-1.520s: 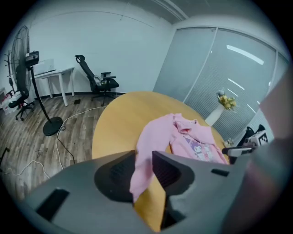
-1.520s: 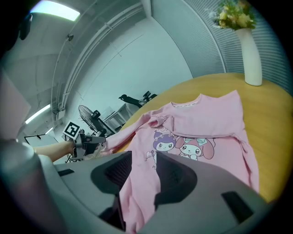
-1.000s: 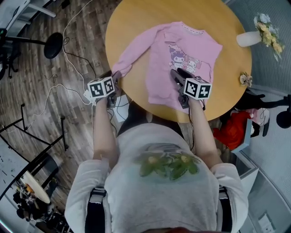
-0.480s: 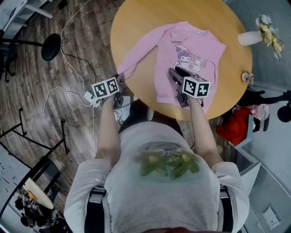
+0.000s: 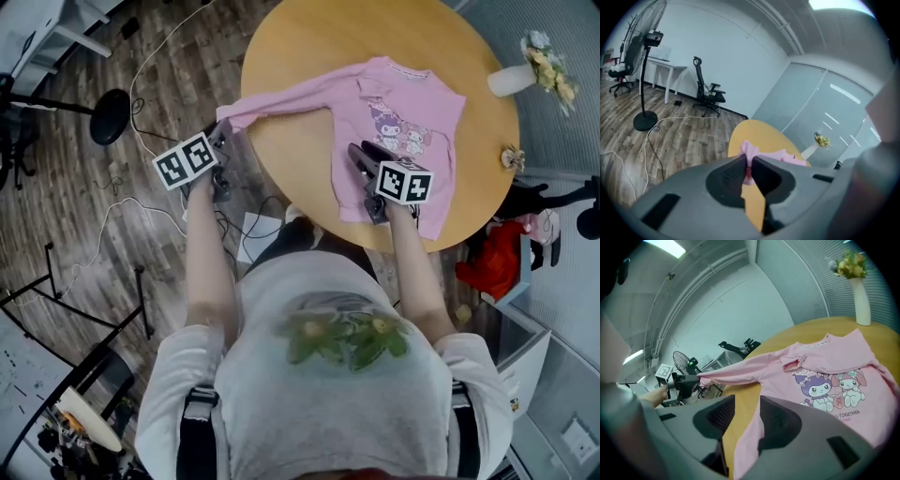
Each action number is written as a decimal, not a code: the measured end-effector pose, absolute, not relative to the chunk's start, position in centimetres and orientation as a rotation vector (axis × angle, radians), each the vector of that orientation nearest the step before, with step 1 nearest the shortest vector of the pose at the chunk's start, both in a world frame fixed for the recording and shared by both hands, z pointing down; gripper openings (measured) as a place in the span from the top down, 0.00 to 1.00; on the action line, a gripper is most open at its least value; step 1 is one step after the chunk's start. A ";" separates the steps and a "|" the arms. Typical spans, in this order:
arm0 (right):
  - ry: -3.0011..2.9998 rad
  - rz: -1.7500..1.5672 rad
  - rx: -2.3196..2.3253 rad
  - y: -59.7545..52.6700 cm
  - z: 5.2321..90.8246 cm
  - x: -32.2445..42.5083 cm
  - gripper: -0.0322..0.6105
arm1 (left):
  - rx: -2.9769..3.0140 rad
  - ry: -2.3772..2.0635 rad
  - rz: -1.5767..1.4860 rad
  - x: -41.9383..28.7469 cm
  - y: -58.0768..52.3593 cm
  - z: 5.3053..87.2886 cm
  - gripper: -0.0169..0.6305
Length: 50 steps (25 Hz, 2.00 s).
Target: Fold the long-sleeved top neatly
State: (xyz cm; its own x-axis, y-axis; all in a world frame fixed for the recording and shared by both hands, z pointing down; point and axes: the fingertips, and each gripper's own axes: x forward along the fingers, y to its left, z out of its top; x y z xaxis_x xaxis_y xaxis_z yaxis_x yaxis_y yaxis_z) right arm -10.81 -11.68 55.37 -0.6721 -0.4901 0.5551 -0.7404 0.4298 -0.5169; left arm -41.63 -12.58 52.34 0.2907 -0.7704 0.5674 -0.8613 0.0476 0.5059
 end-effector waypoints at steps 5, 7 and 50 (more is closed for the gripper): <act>-2.375 1.090 1.115 -12.4 54.7 -11.1 0.68 | 1.835 -1.431 0.221 -40.8 -15.9 48.9 0.92; -2.373 1.090 1.143 -12.6 54.6 -11.0 0.68 | 1.761 -1.340 0.206 -40.2 -16.2 49.3 0.92; -2.259 1.088 1.559 -14.6 50.2 15.0 0.68 | 1.905 -0.558 0.307 5.6 -24.6 46.8 0.92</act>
